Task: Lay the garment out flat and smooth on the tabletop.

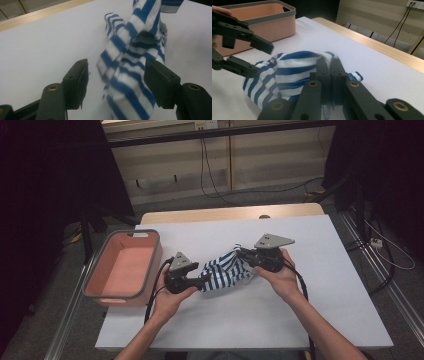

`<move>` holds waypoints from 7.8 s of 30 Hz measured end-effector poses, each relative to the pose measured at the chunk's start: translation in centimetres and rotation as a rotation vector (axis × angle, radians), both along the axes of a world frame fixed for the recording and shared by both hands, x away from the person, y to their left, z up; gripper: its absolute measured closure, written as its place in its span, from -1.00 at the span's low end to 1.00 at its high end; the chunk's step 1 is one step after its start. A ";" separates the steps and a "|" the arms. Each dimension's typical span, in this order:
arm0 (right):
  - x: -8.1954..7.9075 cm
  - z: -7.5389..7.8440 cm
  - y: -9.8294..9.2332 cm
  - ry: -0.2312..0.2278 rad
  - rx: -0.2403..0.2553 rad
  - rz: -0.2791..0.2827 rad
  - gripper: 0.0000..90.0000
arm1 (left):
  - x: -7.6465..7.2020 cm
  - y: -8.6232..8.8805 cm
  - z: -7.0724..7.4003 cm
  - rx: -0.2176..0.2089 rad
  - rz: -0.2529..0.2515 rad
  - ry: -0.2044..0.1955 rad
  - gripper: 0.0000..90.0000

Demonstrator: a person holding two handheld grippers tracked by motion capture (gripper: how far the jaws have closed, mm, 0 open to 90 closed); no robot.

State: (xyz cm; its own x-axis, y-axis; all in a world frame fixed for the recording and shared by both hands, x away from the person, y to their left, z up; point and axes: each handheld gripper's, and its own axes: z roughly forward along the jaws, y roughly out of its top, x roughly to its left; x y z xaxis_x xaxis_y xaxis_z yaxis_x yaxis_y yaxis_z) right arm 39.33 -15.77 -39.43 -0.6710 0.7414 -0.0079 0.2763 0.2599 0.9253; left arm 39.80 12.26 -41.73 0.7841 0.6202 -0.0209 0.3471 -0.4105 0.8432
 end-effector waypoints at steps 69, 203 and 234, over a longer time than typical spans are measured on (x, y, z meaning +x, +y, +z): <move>-1.4 -6.0 0.0 0.116 -0.187 0.035 0.72 | -3.2 -0.5 -3.7 0.090 -0.091 0.143 -0.10; 0.3 -2.8 -0.2 0.052 -0.100 -0.016 1.00 | 0.3 0.1 1.8 -0.063 -0.033 0.016 0.81; 1.6 -4.6 -0.1 0.168 -0.119 -0.023 0.36 | 1.8 2.2 -0.9 0.130 0.119 0.093 0.81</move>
State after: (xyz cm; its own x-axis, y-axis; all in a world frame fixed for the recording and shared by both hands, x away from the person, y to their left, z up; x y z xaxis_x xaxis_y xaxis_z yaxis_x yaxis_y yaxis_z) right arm 40.90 -15.92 -44.00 -0.6529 0.7573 0.0147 0.4316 0.3560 0.8288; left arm 41.62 14.42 -42.67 0.7038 0.7103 -0.0035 0.4735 -0.4655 0.7478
